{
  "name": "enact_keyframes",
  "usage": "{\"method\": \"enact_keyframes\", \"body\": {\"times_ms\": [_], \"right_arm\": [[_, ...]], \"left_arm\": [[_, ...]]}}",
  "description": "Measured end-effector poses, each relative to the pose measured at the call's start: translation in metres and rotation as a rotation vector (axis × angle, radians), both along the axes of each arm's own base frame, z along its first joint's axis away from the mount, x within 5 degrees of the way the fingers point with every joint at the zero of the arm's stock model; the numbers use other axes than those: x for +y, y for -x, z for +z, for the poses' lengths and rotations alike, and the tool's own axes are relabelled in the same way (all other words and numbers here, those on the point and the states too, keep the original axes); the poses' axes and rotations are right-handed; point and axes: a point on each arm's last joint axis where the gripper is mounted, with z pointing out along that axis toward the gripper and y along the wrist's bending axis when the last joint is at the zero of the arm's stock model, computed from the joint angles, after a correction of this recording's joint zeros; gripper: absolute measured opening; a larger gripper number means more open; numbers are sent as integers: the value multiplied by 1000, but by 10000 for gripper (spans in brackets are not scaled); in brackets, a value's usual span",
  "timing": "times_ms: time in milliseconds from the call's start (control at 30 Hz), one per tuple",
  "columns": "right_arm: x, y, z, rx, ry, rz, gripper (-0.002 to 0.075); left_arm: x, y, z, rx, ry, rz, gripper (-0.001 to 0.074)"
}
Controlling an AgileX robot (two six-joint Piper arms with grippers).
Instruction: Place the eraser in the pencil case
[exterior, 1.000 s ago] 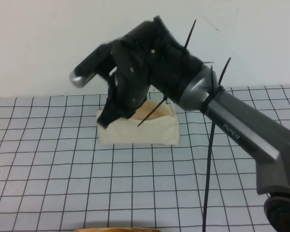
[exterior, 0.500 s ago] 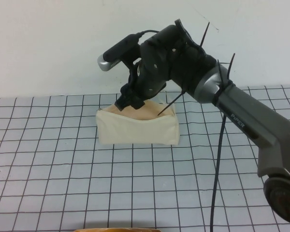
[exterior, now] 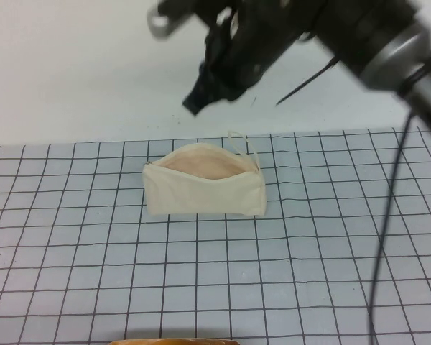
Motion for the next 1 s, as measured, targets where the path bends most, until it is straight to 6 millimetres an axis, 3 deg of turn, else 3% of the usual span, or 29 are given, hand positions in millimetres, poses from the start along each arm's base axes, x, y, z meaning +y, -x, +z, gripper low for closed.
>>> {"method": "enact_keyframes", "body": {"times_ms": [100,367,767,1000], "right_arm": [[-8,16,31,-42,-52,48,5],[-24,44,78,-109,-133,109,-1],[-35,75,115,-132,-252,201,-1],[-43,82,127,-78,-349,97,-1]], "left_arm": [[0,0,0,0,0,0,-1],[0,0,0,0,0,0,-1],[0,0,0,0,0,0,-1],[0,0,0,0,0,0,-1]]}}
